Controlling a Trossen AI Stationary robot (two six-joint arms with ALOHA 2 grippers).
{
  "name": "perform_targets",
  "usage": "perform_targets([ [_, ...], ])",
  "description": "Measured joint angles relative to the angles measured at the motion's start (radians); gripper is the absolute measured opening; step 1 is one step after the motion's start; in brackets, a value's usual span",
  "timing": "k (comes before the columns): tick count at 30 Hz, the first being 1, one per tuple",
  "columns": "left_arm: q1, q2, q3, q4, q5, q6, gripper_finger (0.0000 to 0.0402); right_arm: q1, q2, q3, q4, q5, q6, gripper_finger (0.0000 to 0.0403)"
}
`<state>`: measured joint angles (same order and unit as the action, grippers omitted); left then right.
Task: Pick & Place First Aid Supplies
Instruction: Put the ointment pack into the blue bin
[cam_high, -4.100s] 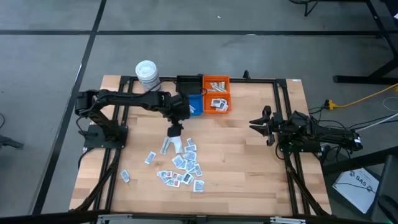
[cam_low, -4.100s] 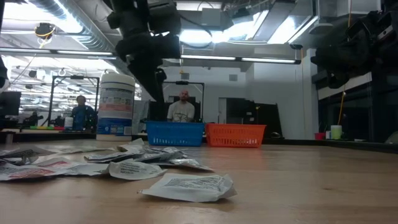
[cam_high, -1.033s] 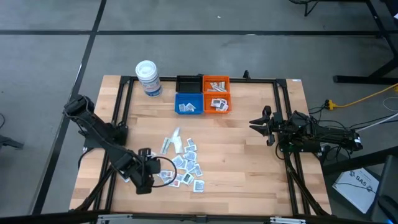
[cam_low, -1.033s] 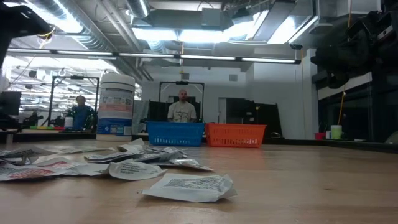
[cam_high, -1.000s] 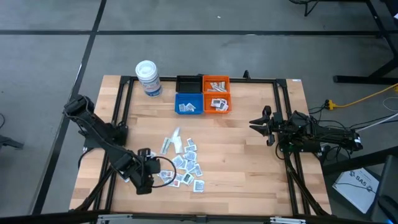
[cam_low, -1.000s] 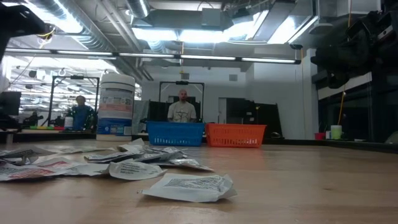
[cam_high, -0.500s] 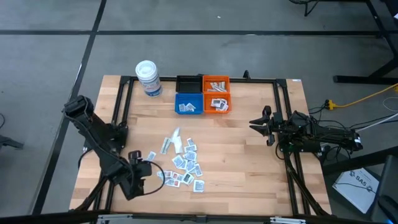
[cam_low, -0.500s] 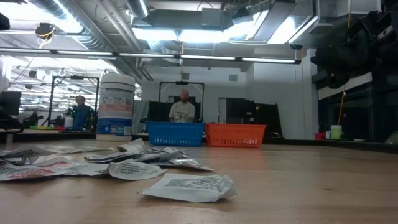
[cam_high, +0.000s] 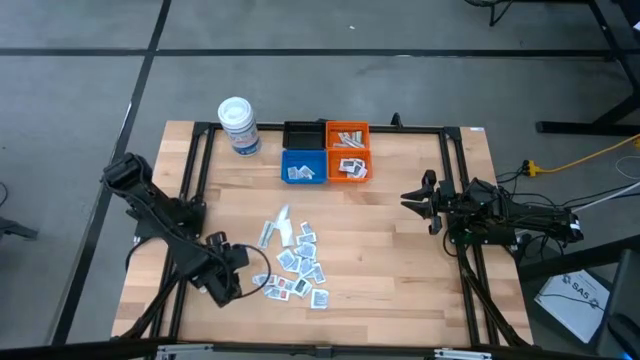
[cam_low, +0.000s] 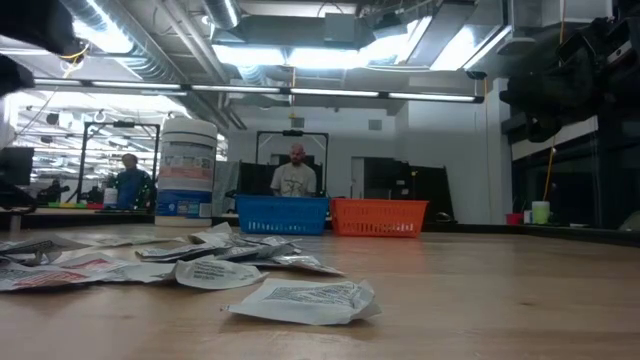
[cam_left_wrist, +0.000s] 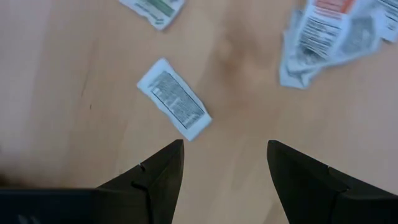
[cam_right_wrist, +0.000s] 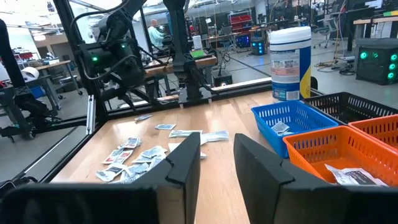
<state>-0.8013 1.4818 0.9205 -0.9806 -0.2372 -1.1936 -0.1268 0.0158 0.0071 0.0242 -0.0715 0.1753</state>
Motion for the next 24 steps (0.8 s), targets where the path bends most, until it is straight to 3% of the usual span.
perform_targets([
  [12,0.187,0.000,-0.015,-0.014,0.104,-0.050,0.0223,0.000,0.000,0.000,0.000,0.000,0.000,0.0100],
  [24,0.222,0.056,-0.015,-0.044,0.121,-0.033,0.0223,0.000,0.000,0.000,0.000,0.000,0.000,0.0100],
])
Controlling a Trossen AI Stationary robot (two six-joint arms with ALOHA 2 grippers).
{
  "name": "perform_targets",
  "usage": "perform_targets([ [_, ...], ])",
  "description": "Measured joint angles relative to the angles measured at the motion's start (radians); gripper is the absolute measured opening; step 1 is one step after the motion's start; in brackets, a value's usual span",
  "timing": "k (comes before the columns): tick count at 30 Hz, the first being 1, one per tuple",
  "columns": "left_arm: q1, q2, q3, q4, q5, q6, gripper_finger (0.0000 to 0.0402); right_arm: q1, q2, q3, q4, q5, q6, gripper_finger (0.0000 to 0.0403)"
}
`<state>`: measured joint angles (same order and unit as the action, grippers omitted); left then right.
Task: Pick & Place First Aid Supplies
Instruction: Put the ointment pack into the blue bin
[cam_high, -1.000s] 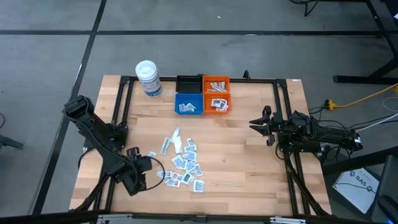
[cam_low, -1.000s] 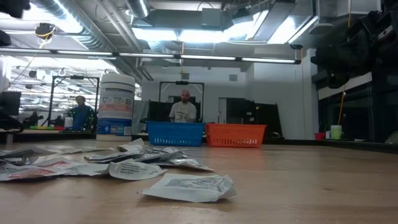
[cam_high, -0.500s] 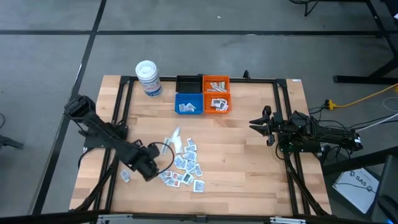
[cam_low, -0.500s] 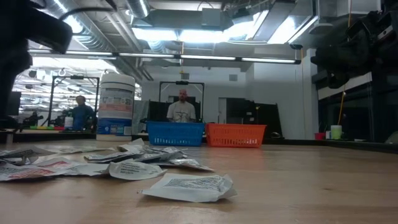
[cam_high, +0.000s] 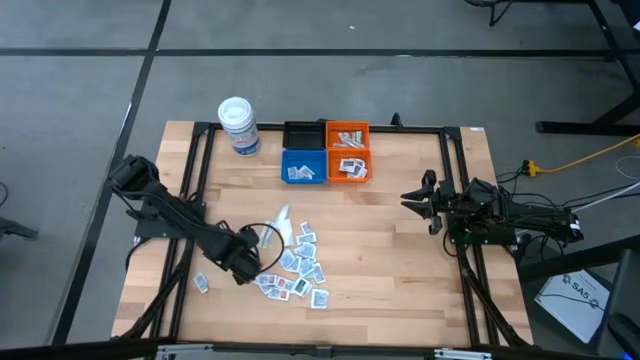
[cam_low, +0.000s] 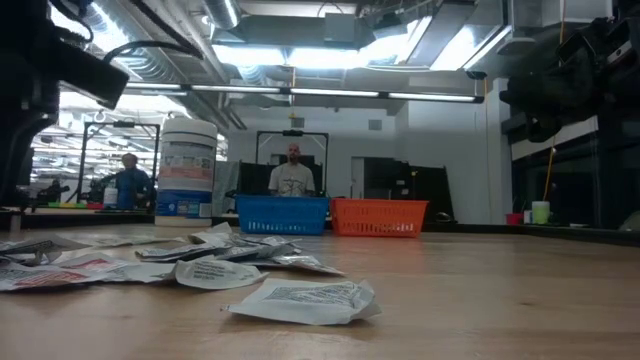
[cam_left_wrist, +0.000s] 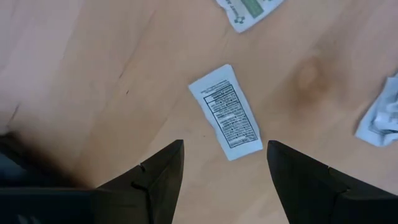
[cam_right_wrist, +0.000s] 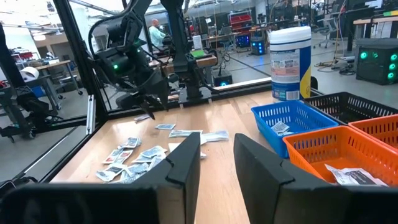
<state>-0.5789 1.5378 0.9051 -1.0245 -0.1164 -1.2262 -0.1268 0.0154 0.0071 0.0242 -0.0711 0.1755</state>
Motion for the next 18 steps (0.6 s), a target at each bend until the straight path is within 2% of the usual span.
perform_targets([
  [10,0.008,0.061,0.000,0.036,0.047,0.020,0.0223,0.000,0.000,0.000,0.000,0.000,0.000,0.0100],
  [18,0.070,0.132,0.000,0.039,0.082,0.106,0.0223,0.000,0.000,0.000,0.000,0.000,0.000,0.0100],
])
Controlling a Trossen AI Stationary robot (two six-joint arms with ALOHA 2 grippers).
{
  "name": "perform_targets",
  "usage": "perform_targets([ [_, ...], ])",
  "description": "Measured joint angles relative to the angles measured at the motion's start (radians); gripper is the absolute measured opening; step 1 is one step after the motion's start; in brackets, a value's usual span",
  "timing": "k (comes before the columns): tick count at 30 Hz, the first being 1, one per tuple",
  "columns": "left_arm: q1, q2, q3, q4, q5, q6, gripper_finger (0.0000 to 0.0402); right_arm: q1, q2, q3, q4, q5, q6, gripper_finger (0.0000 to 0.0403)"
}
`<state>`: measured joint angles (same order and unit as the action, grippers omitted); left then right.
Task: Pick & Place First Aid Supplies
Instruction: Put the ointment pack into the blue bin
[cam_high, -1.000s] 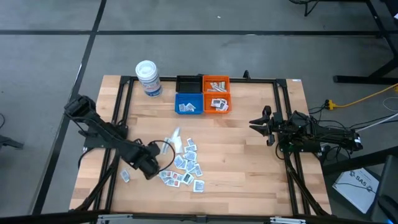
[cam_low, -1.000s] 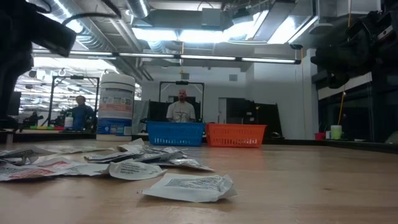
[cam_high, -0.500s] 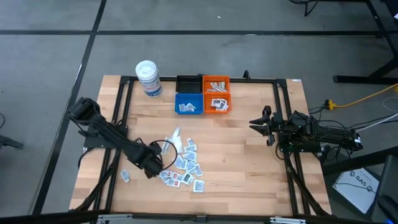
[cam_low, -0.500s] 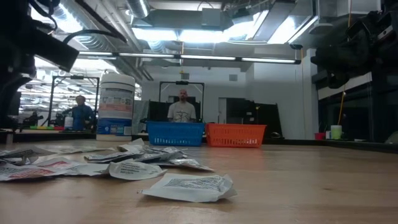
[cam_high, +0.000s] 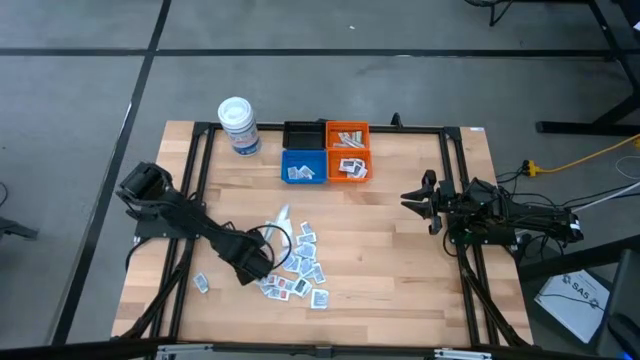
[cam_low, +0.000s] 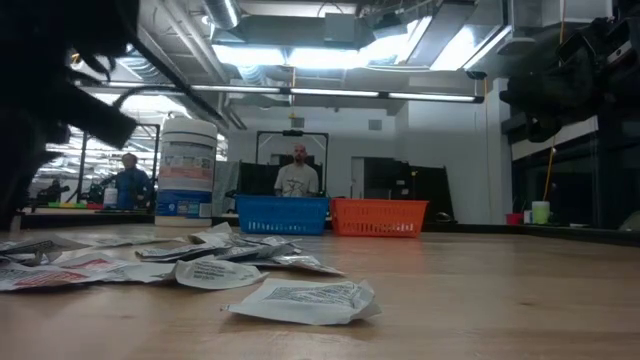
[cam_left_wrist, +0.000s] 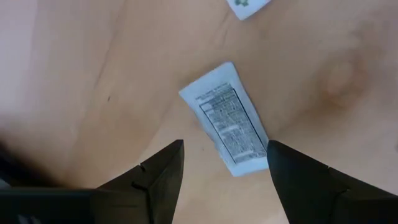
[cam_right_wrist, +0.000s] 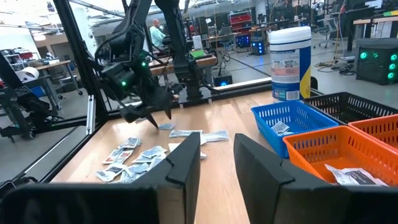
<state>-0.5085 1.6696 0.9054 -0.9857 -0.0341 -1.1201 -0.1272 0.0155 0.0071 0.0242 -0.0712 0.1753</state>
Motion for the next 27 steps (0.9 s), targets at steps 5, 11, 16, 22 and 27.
perform_targets([
  [5,0.035,0.032,0.003,0.026,0.044,0.055,0.0223,0.000,0.000,0.000,0.000,0.000,0.000,0.0100],
  [11,0.076,0.038,0.001,0.041,0.086,0.108,0.0222,0.000,0.000,0.000,0.000,0.000,0.000,0.0100],
  [16,0.090,0.039,0.000,0.065,0.121,0.157,0.0189,0.000,0.000,0.000,0.000,0.000,0.000,0.0100],
  [22,0.089,0.039,0.001,0.085,0.132,0.165,0.0106,0.000,0.000,0.000,0.000,0.000,0.000,0.0100],
  [27,0.089,0.040,0.002,0.091,0.137,0.184,0.0043,0.000,0.000,0.000,0.000,0.000,0.000,0.0100],
])
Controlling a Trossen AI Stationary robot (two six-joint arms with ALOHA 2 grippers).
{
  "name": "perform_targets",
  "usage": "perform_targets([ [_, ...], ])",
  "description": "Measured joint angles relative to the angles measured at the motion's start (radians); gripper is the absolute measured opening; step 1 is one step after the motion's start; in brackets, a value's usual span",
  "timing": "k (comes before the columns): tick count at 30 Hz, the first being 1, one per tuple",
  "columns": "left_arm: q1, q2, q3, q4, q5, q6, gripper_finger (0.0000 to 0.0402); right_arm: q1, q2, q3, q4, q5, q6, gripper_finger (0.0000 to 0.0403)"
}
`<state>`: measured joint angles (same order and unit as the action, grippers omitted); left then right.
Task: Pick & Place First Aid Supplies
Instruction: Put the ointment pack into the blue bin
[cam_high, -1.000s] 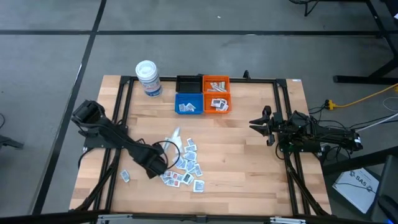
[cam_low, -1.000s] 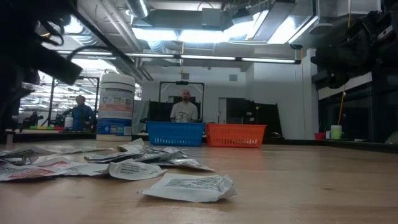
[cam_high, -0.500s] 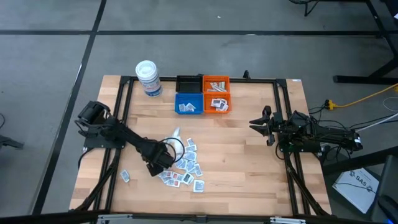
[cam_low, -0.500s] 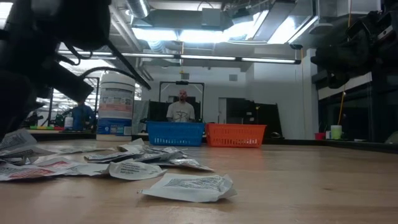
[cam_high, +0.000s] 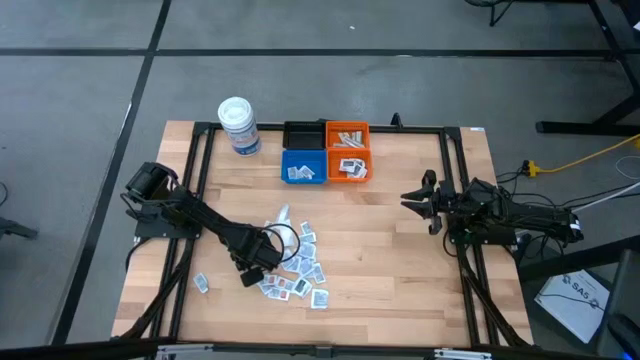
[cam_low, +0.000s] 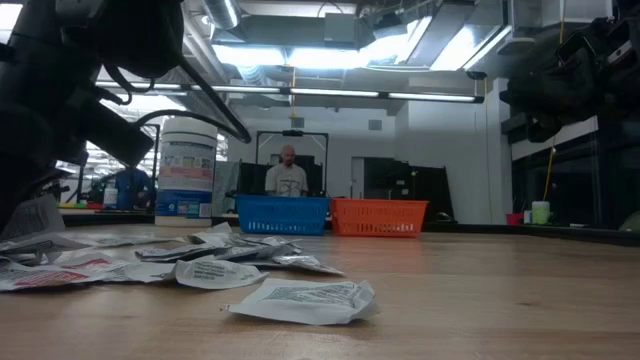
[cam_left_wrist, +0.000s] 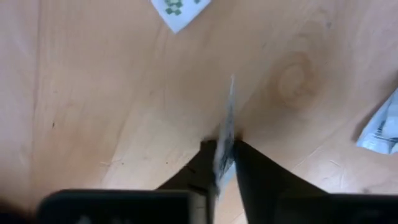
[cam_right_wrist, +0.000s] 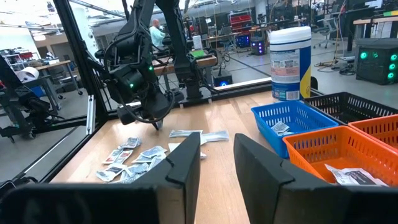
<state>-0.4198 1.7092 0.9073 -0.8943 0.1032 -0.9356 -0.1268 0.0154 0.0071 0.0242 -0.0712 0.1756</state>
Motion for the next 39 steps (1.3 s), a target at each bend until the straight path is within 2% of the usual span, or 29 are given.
perform_targets([
  [5,0.000,-0.011,-0.002,0.003,-0.010,0.033,0.0005,0.000,0.000,0.000,0.000,0.000,0.000,0.0100],
  [12,0.002,-0.074,-0.004,0.024,0.000,0.110,0.0002,0.000,0.000,0.000,0.000,0.000,0.000,0.0100],
  [20,0.037,-0.164,-0.004,0.126,0.039,0.165,0.0002,0.000,0.000,0.000,0.000,0.000,0.000,0.0100],
  [27,0.124,-0.223,-0.003,0.223,0.039,0.216,0.0002,0.000,0.000,0.000,0.000,0.000,0.000,0.0100],
  [39,0.351,-0.248,-0.002,0.557,0.118,0.390,0.0002,0.000,0.000,0.000,0.000,0.000,0.000,0.0100],
])
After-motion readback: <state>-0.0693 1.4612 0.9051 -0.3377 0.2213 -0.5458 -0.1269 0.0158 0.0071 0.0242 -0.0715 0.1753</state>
